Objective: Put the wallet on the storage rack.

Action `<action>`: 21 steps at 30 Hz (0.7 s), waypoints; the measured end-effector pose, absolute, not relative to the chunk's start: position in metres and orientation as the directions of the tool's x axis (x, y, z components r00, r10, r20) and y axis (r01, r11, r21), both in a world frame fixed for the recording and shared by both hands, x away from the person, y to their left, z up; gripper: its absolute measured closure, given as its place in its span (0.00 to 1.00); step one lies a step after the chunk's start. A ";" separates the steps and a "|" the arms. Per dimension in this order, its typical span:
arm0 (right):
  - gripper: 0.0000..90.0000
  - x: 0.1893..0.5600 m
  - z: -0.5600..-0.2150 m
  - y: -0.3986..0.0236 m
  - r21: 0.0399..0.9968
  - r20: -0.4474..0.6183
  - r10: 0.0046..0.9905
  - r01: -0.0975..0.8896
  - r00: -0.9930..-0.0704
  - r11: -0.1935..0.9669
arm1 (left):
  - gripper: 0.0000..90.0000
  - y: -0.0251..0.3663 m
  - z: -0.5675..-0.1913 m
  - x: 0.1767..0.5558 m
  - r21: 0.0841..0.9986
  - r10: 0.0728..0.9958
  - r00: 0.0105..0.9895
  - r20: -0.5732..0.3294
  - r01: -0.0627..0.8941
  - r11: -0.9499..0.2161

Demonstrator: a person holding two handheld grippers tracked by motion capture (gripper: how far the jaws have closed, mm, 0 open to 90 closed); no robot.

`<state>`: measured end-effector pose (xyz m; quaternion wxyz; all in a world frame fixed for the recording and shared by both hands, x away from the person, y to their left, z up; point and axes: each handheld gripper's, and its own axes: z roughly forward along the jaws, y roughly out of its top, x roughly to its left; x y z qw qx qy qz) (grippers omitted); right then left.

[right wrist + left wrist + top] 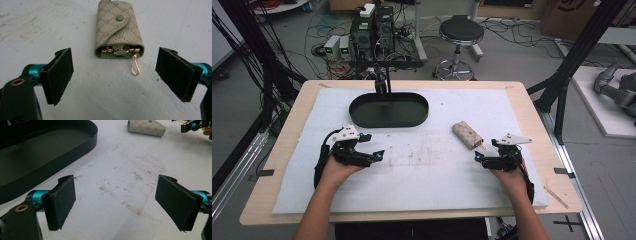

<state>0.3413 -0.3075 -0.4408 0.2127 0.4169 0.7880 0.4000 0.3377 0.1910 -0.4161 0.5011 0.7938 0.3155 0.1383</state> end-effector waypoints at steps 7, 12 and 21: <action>0.17 0.361 -0.440 -0.301 0.798 0.013 0.833 0.508 -0.553 0.325 | 0.19 0.205 -0.415 0.333 0.887 0.669 0.737 -0.096 0.368 -0.278; 0.17 0.377 -0.439 -0.295 0.775 0.012 0.834 0.533 -0.552 0.341 | 0.19 0.219 -0.416 0.329 0.890 0.689 0.718 -0.105 0.376 -0.256; 0.17 0.401 -0.448 -0.277 0.716 0.008 0.820 0.576 -0.572 0.394 | 0.19 0.229 -0.417 0.327 0.890 0.701 0.705 -0.105 0.381 -0.250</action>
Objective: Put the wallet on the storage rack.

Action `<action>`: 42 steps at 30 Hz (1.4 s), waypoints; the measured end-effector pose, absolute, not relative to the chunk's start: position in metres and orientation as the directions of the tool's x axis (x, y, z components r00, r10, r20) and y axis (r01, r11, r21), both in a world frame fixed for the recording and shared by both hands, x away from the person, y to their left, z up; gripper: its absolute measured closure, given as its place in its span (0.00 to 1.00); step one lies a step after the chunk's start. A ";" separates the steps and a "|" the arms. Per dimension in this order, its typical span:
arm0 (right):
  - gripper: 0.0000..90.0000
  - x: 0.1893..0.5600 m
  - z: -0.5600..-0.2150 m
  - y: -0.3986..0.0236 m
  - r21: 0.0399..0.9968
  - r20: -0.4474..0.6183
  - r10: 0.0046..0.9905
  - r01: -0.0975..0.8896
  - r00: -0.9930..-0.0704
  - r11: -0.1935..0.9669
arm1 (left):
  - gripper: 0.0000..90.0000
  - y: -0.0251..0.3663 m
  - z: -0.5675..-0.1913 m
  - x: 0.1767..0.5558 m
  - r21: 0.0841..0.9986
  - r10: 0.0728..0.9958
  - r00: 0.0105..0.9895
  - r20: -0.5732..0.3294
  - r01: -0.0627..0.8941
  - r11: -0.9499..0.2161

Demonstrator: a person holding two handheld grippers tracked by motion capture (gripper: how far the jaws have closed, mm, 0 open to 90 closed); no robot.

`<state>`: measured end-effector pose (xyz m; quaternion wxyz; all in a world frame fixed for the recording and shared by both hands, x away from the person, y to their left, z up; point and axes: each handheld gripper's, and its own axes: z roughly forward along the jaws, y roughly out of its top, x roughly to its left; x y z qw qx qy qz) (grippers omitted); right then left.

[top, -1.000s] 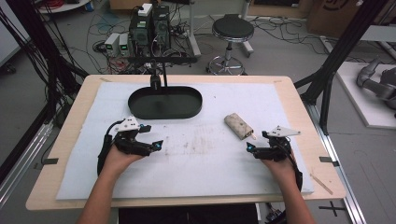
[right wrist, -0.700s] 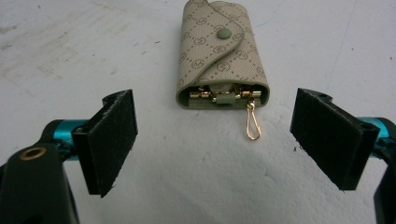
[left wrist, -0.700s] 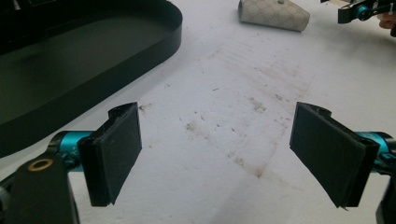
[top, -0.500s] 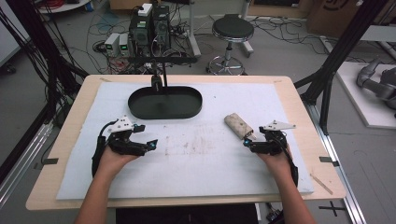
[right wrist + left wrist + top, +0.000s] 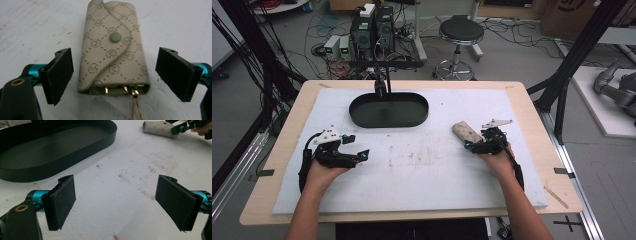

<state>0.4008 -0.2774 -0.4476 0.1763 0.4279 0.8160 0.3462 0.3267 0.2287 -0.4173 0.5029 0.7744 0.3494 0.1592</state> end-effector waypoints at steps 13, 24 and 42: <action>0.39 0.402 -0.449 -0.279 0.692 -0.005 0.816 0.587 -0.578 0.421 | 0.19 0.230 -0.416 0.326 0.892 0.705 0.701 -0.106 0.380 -0.243; 0.40 0.402 -0.431 -0.273 0.713 0.018 0.766 0.545 -0.643 0.441 | 0.19 0.233 -0.416 0.327 0.891 0.706 0.699 -0.110 0.384 -0.242; 0.41 0.430 -0.384 -0.218 0.753 -0.006 0.652 0.426 -0.758 0.501 | 0.19 0.249 -0.414 0.312 0.896 0.734 0.670 -0.112 0.388 -0.218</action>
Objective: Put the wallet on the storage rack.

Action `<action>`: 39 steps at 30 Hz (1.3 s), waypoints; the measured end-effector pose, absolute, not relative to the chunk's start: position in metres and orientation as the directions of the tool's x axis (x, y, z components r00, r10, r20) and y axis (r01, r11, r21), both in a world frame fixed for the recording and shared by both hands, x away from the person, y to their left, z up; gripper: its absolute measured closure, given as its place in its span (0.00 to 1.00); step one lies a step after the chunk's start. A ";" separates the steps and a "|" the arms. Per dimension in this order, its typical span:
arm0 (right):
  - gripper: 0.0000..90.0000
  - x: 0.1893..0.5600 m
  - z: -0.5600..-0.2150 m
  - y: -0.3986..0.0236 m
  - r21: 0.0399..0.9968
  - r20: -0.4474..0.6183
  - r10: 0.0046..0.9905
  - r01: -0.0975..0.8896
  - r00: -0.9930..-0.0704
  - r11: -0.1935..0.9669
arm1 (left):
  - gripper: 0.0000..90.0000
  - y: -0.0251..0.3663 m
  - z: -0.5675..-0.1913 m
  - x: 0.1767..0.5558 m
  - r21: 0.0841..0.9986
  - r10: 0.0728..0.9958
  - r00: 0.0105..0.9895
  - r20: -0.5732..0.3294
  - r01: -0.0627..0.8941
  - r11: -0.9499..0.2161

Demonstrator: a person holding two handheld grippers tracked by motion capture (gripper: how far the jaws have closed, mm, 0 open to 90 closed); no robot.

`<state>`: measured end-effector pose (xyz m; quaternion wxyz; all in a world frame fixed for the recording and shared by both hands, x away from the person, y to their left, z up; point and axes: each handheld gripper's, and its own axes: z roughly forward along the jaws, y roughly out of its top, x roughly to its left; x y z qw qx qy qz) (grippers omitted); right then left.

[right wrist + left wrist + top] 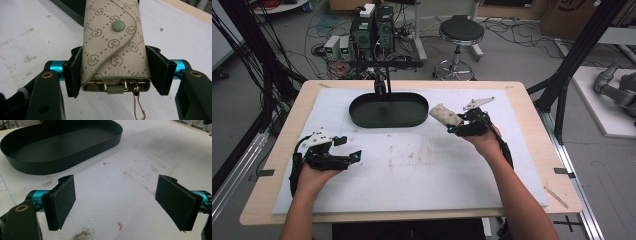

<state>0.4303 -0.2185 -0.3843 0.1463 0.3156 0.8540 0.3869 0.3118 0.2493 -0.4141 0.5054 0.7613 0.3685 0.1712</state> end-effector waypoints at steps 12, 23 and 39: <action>0.41 0.453 -0.370 -0.169 0.755 -0.034 0.564 0.349 -0.825 0.556 | 0.19 0.267 -0.413 0.296 0.898 0.764 0.637 -0.105 0.391 -0.202; 0.41 0.478 -0.375 -0.123 0.746 -0.046 0.516 0.314 -0.855 0.588 | 0.19 0.279 -0.416 0.287 0.896 0.787 0.609 -0.103 0.401 -0.193; 0.41 0.518 -0.387 -0.055 0.715 -0.077 0.467 0.278 -0.881 0.642 | 0.19 0.277 -0.417 0.287 0.891 0.789 0.608 -0.090 0.402 -0.209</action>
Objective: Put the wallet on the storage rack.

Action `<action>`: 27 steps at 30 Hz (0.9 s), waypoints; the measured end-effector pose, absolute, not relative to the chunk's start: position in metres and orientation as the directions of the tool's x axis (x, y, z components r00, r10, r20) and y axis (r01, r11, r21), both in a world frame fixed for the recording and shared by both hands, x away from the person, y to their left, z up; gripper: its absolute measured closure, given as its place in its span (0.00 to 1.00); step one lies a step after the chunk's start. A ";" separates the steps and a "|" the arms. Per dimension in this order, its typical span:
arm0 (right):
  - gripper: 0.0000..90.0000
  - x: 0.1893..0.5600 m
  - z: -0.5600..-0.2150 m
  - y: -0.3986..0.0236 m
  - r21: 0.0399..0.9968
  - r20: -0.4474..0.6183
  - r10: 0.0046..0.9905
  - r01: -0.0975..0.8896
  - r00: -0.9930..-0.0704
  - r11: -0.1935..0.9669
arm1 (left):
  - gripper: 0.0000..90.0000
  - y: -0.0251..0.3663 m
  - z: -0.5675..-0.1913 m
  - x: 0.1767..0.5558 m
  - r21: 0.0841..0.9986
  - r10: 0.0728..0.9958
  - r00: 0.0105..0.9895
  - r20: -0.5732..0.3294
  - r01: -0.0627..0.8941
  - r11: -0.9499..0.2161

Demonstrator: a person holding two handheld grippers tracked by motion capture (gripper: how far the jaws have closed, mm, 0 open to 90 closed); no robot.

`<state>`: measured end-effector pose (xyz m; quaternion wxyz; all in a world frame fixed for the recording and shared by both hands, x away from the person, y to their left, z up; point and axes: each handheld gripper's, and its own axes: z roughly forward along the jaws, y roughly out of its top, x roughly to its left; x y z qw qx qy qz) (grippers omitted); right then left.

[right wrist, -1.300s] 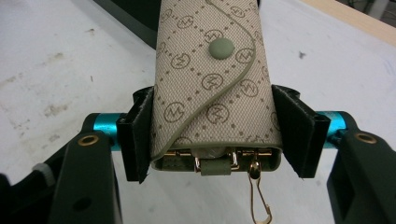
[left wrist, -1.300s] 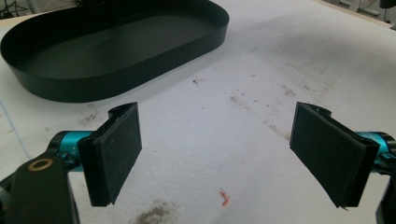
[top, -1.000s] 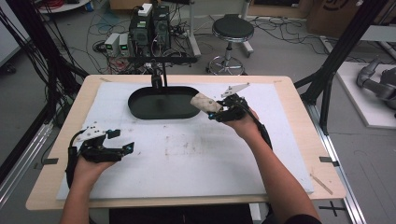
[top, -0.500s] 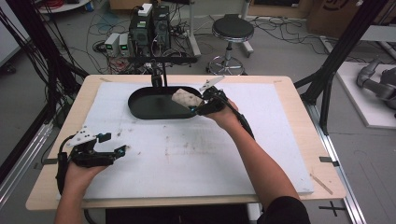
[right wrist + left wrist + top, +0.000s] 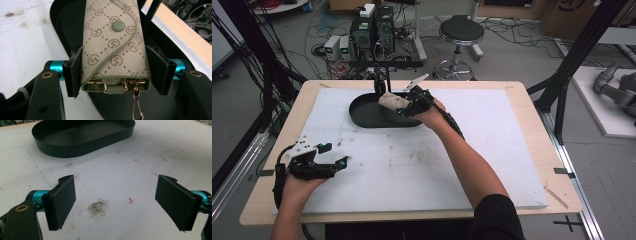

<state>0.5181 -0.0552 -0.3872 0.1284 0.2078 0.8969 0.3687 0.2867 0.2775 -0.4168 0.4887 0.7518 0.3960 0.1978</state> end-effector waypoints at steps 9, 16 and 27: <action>0.41 0.535 -0.401 -0.029 0.672 -0.086 0.457 0.288 -0.885 0.683 | 0.19 0.280 -0.417 0.287 0.891 0.792 0.604 -0.092 0.405 -0.205; 0.41 0.542 -0.413 -0.024 0.635 -0.081 0.463 0.313 -0.882 0.706 | 0.19 0.280 -0.418 0.288 0.890 0.793 0.601 -0.096 0.409 -0.202; 0.38 0.550 -0.426 -0.029 0.576 -0.056 0.499 0.380 -0.865 0.724 | 0.19 0.281 -0.419 0.288 0.888 0.794 0.600 -0.096 0.412 -0.204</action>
